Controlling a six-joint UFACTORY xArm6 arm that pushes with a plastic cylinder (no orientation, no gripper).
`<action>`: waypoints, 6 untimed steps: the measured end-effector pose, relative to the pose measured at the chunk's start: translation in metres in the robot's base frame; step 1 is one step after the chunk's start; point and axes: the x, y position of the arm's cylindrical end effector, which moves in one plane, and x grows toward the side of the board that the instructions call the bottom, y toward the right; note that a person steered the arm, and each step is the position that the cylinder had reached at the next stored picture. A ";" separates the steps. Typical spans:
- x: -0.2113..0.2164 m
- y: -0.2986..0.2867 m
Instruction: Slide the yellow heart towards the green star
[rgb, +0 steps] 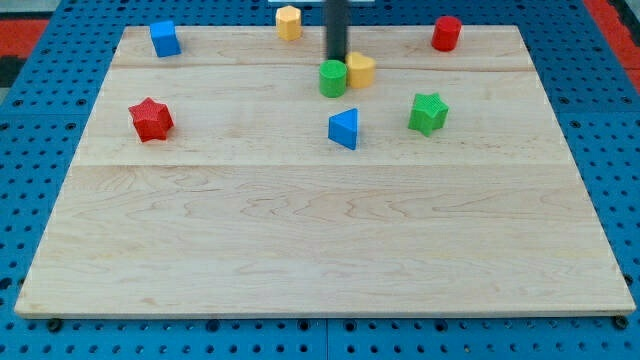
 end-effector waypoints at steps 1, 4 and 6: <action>0.011 0.044; 0.019 0.006; 0.060 0.087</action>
